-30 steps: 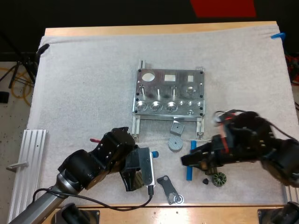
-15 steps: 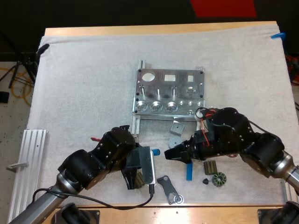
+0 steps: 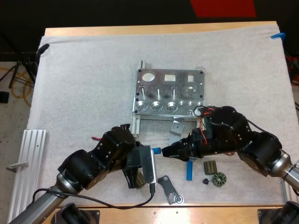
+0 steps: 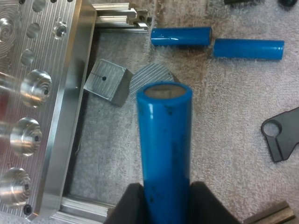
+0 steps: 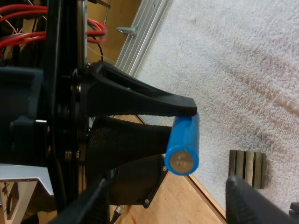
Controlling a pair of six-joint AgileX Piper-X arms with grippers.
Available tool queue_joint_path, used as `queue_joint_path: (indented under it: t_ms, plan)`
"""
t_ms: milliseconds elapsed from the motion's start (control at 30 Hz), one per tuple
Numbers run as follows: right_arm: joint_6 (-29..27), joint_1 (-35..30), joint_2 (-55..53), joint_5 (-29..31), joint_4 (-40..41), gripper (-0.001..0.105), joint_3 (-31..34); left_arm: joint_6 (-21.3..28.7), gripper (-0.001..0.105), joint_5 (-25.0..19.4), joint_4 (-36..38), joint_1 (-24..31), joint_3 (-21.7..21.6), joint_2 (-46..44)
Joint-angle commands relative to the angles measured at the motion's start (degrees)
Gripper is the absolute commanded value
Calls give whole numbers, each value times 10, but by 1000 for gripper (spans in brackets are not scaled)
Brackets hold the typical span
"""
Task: Load cells from right to left
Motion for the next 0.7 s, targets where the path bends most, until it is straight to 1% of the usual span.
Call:
queue_joint_path:
  t_ms: [0,500,667]
  plan:
    - [-2,1,-1,-1,-5,54,-6,0,14,-1,-7,-2,-1,-3]
    - [-2,1,-1,-1,-5,54,-6,0,14,-1,-7,-2,-1,-3]
    - [-2,19,13,-1,-14,54,-6,0,14,-1,-7,-2,-1,-3]
